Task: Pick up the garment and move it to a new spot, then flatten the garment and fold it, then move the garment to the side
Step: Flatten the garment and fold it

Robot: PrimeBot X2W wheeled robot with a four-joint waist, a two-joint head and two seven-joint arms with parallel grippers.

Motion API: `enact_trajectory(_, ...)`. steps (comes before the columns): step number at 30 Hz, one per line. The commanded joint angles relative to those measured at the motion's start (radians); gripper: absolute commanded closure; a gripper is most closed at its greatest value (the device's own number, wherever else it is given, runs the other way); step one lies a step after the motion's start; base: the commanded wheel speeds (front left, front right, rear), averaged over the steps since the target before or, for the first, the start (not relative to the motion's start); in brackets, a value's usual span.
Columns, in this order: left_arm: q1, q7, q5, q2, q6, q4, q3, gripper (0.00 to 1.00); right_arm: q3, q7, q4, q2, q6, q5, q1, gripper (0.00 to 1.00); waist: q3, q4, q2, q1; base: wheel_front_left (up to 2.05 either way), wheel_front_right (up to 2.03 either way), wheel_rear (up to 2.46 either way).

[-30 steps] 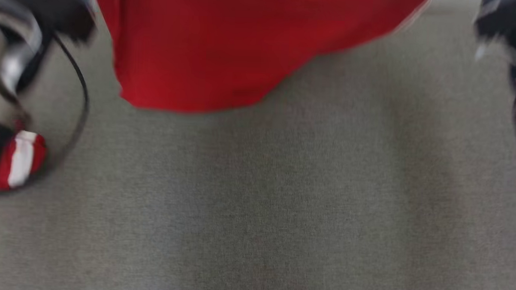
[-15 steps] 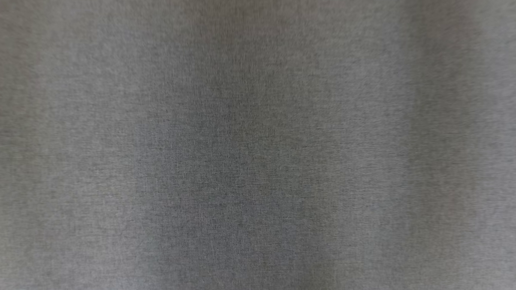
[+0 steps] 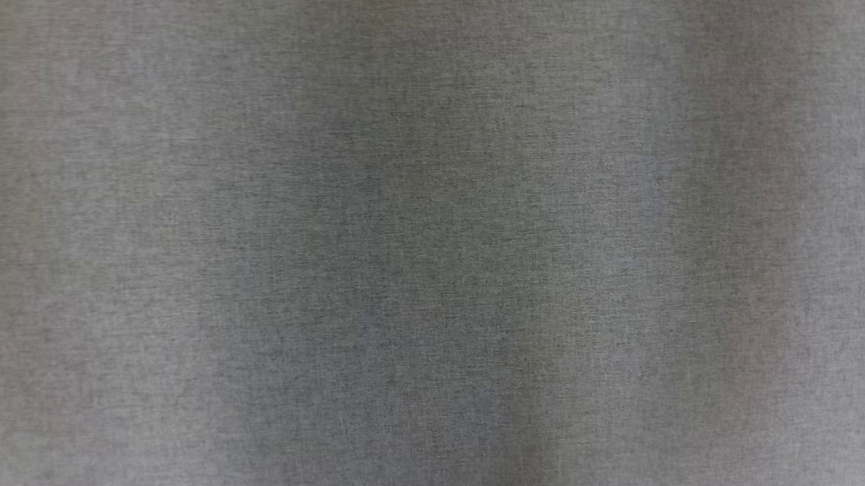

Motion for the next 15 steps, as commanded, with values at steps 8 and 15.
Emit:
enact_trajectory(8, 0.026, -0.052, -0.091, 0.013, 0.002, 0.016, -0.091, 1.0, 0.023, -0.064, 0.055, -0.007, -0.003, 0.055, 0.036, 1.0, 0.008, -0.017, -0.0002, 0.0, 0.0, 0.0, 0.0)
enact_trajectory(15, 0.144, -0.136, -0.157, 0.025, 0.002, -0.027, -0.14, 1.0, 0.057, -0.111, 0.017, 0.003, -0.003, 0.143, 0.19, 1.0, -0.05, -0.034, -0.0002, 0.0, 0.0, 0.0, 0.0)
